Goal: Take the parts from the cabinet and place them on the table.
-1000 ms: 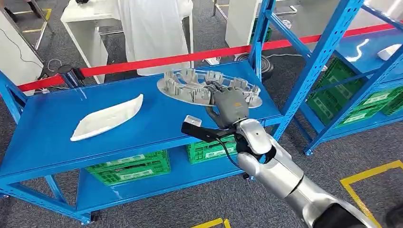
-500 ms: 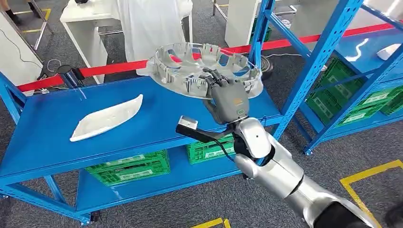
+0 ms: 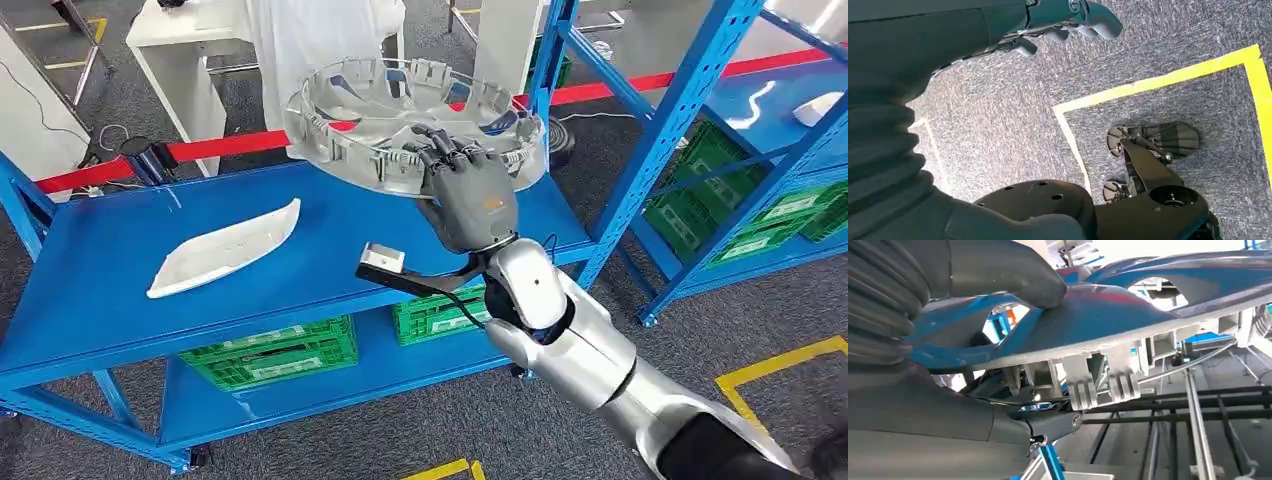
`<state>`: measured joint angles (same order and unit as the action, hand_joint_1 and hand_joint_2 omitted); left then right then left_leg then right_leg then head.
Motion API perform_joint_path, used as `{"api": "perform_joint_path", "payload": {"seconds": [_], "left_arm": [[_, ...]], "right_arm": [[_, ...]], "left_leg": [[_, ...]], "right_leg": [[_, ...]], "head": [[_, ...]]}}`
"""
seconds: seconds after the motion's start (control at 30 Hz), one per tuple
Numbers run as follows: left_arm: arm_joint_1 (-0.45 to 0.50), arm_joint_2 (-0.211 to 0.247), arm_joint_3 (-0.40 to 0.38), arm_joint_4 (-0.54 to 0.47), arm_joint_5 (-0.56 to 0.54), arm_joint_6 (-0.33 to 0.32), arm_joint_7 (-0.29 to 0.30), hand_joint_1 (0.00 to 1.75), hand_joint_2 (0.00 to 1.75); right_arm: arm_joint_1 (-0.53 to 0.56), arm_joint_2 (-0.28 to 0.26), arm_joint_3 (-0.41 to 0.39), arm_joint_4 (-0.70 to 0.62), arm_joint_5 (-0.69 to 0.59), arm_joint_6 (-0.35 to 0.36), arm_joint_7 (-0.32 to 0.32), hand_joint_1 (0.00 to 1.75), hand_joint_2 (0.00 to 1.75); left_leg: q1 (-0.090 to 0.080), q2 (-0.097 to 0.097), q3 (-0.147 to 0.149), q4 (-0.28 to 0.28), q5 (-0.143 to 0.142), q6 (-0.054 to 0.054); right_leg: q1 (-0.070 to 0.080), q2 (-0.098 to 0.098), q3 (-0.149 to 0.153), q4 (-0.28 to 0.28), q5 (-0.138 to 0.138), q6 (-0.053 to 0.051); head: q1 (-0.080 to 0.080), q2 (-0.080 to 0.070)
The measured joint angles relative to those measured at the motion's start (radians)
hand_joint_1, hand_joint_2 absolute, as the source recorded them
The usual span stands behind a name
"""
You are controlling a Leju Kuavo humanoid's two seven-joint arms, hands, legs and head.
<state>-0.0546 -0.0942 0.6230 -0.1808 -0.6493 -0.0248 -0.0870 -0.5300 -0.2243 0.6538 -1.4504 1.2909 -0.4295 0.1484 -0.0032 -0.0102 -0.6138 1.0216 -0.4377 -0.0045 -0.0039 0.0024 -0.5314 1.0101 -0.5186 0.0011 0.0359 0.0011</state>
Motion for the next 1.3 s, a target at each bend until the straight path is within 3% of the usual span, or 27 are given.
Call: {"api": "perform_joint_path", "payload": {"seconds": [0.57, 0.7, 0.73, 0.77, 0.87, 0.9, 0.93, 0.97, 1.03, 1.07, 1.1, 1.13, 1.23, 1.27, 1.3], "left_arm": [[-0.001, 0.000, 0.032, 0.000, 0.020, -0.001, -0.007, 0.00, 1.75], [-0.001, 0.000, 0.043, 0.000, 0.032, -0.007, -0.006, 0.00, 1.75], [-0.001, -0.002, 0.045, 0.000, 0.034, -0.009, -0.006, 0.00, 1.75], [-0.002, -0.002, 0.047, 0.000, 0.035, -0.009, -0.006, 0.00, 1.75], [-0.004, -0.002, 0.051, 0.000, 0.037, -0.009, -0.006, 0.00, 1.75], [-0.004, -0.002, 0.052, 0.000, 0.037, -0.010, -0.006, 0.00, 1.75], [-0.004, -0.002, 0.055, 0.000, 0.037, -0.010, -0.005, 0.00, 1.75], [-0.004, -0.003, 0.057, 0.000, 0.037, -0.011, -0.005, 0.00, 1.75], [-0.004, -0.006, 0.058, 0.000, 0.037, -0.012, -0.004, 0.00, 1.75], [-0.004, -0.004, 0.058, -0.001, 0.037, -0.012, -0.004, 0.00, 1.75], [-0.004, -0.003, 0.059, -0.001, 0.037, -0.012, -0.004, 0.00, 1.75], [-0.004, -0.003, 0.060, -0.002, 0.036, -0.013, -0.004, 0.00, 1.75], [-0.001, -0.002, 0.062, -0.002, 0.031, -0.017, -0.003, 0.00, 1.75], [-0.001, -0.002, 0.064, -0.002, 0.030, -0.017, -0.002, 0.00, 1.75], [-0.001, -0.002, 0.065, -0.001, 0.030, -0.018, -0.002, 0.00, 1.75]], "right_arm": [[-0.050, 0.003, 0.049, 0.011, -0.028, 0.000, -0.008, 1.75, 1.75], [-0.050, 0.010, 0.055, 0.015, -0.021, -0.008, -0.005, 1.75, 1.75], [-0.048, 0.010, 0.055, 0.015, -0.016, -0.008, -0.005, 1.75, 1.75], [-0.046, 0.010, 0.055, 0.016, -0.015, -0.008, -0.004, 1.75, 1.75], [-0.039, 0.010, 0.056, 0.018, -0.010, -0.009, -0.005, 1.75, 1.75], [-0.034, 0.010, 0.056, 0.021, -0.010, -0.009, -0.005, 1.75, 1.75], [-0.030, 0.010, 0.056, 0.024, -0.008, -0.008, -0.005, 1.75, 1.75], [-0.026, 0.010, 0.056, 0.026, -0.006, -0.006, -0.003, 1.75, 1.75], [-0.027, 0.010, 0.056, 0.027, -0.005, -0.003, -0.003, 1.75, 1.75], [-0.026, 0.010, 0.056, 0.027, -0.003, -0.003, -0.003, 1.75, 1.75], [-0.025, 0.011, 0.056, 0.028, -0.002, -0.003, -0.004, 1.75, 1.75], [-0.026, 0.011, 0.056, 0.029, -0.001, -0.003, -0.004, 1.75, 1.75], [-0.025, 0.011, 0.056, 0.029, 0.000, 0.002, -0.003, 1.75, 1.75], [-0.024, 0.012, 0.056, 0.029, 0.000, 0.003, -0.002, 1.75, 1.75], [-0.024, 0.012, 0.056, 0.029, 0.001, 0.003, -0.002, 1.75, 1.75]], "left_leg": [[0.000, 0.000, 0.000, 0.000, 0.000, 0.000], [-0.005, 0.000, 0.001, -0.005, 0.004, 0.015], [0.008, 0.004, 0.009, -0.022, 0.014, 0.019], [0.007, 0.005, 0.011, -0.030, 0.018, 0.023], [0.007, 0.006, 0.002, -0.025, 0.020, 0.025], [0.007, 0.006, -0.002, -0.021, 0.020, 0.025], [0.009, 0.006, -0.006, -0.017, 0.020, 0.023], [0.012, 0.005, -0.010, -0.011, 0.020, 0.019], [0.021, 0.003, -0.024, 0.007, 0.018, 0.005], [0.020, 0.002, -0.033, 0.015, 0.018, -0.006], [0.018, -0.001, -0.038, 0.020, 0.019, -0.016], [0.014, -0.003, -0.039, 0.024, 0.024, -0.023], [0.019, -0.006, -0.046, 0.022, 0.034, -0.044], [0.020, 0.000, -0.058, 0.042, 0.001, -0.047], [0.019, 0.003, -0.073, 0.094, -0.053, -0.050]], "right_leg": [[0.000, 0.000, 0.000, 0.000, 0.000, 0.000], [-0.006, 0.000, 0.002, -0.008, 0.007, 0.015], [-0.007, 0.001, 0.001, -0.001, -0.004, 0.015], [-0.003, 0.001, -0.011, 0.027, -0.029, 0.017], [-0.008, 0.001, -0.112, 0.247, -0.142, 0.024], [-0.010, 0.001, -0.136, 0.296, -0.149, 0.026], [-0.014, 0.001, -0.136, 0.295, -0.130, 0.029], [-0.018, 0.000, -0.114, 0.247, -0.092, 0.032], [-0.029, -0.002, -0.027, 0.074, -0.010, 0.042], [-0.026, 0.002, -0.012, 0.039, -0.033, 0.041], [-0.017, 0.015, -0.025, 0.055, -0.003, 0.022], [-0.021, 0.015, -0.028, 0.048, -0.014, 0.014], [-0.023, 0.012, -0.045, 0.052, 0.001, -0.018], [-0.022, 0.009, -0.050, 0.051, 0.007, -0.026], [-0.021, 0.009, -0.058, 0.051, 0.015, -0.032]], "head": [[0.000, 0.000], [0.000, 0.000], [-0.001, 0.000], [0.005, 0.000], [0.008, 0.000], [0.008, 0.000], [0.008, 0.000], [0.008, 0.000], [0.008, 0.000], [0.009, 0.000], [0.010, 0.000], [0.010, 0.000], [0.010, 0.000], [0.008, 0.000], [0.008, 0.000]]}}
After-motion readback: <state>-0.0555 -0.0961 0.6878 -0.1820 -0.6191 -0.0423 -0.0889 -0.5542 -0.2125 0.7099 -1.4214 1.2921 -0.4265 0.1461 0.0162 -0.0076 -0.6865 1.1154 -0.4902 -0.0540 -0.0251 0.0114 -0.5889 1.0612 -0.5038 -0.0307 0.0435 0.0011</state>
